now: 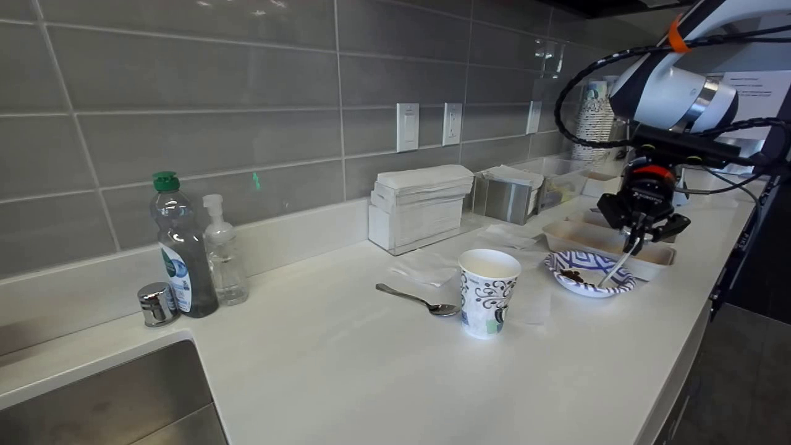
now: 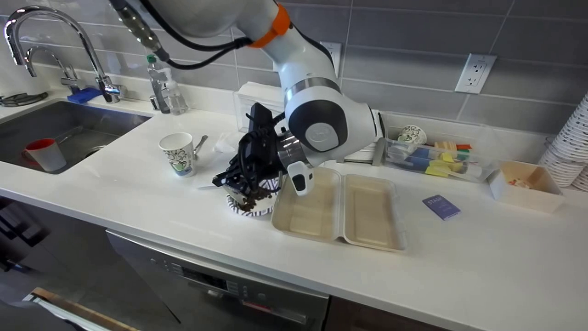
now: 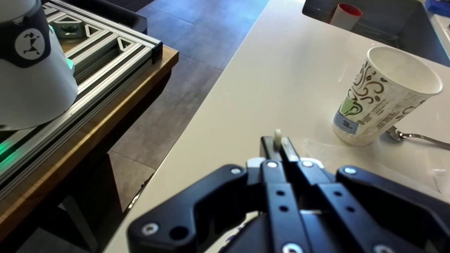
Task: Use the white knife to stir the contents in the black and white bowl on the left.
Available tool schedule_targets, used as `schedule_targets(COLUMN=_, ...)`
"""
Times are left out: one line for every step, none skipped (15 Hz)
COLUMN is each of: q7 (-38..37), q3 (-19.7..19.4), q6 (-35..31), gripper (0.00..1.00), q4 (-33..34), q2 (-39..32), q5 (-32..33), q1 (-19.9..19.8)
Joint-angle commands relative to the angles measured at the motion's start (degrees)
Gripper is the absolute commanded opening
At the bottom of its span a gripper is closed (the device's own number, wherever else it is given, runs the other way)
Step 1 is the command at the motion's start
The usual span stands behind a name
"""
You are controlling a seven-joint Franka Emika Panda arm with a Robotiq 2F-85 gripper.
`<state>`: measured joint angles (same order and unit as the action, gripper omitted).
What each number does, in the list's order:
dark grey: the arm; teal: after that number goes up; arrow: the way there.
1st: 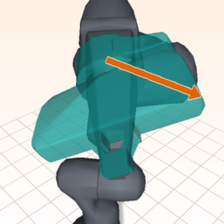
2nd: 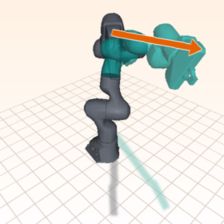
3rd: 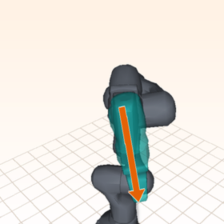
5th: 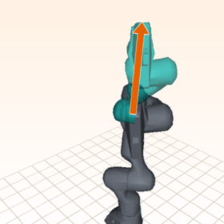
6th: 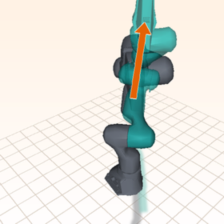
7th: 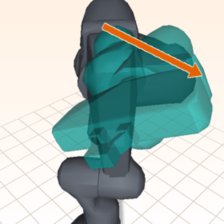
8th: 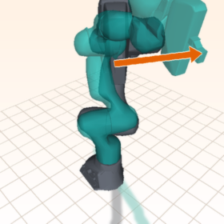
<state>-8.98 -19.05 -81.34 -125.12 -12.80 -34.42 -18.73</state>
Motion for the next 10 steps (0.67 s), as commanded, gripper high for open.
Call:
schedule_targets(q7=-2.38, q3=-0.47, q6=1.07, gripper=0.01, q4=1.25, q2=-0.11, q5=1.85, q1=-0.24)
schedule_targets(q7=-3.04, q3=-0.55, q6=0.47, gripper=0.01, q4=1.3, q2=-0.26, q5=2.06, q1=-0.15)
schedule_targets(q7=-3.36, q3=-0.6, q6=-0.15, gripper=0.01, q4=1.27, q2=-0.27, q5=1.86, q1=-0.13)
schedule_targets(q7=-3.65, q3=-0.67, q6=-1.54, gripper=0.01, q4=1.05, q2=-0.17, q5=1.47, q1=-0.05)
schedule_targets(q7=-3.86, q3=-0.71, q6=-2.42, gripper=0.01, q4=0.96, q2=-0.14, q5=1.19, q1=0.01)
schedule_targets(q7=-4.07, q3=-0.72, q6=-3.25, gripper=0.01, q4=0.89, q2=-0.13, q5=0.97, q1=0.06)
schedule_targets(q7=-4.4, q3=-0.66, q6=-4.03, gripper=0.01, q4=0.75, q2=-0.04, q5=0.75, q1=0.2)
schedule_targets(q7=-4.56, q3=-0.62, q6=-5.4, gripper=0.01, q4=0.5, q2=0.1, q5=0.37, q1=0.31)
schedule_targets(q7=-4.58, q3=-0.58, q6=-6.65, gripper=0.01, q4=0.31, q2=0.29, q5=-0.06, q1=0.35)
schedule_targets(q7=-4.58, q3=-0.5, q6=-8.36, gripper=0.01, q4=0.04, q2=0.48, q5=-0.42, q1=0.47)
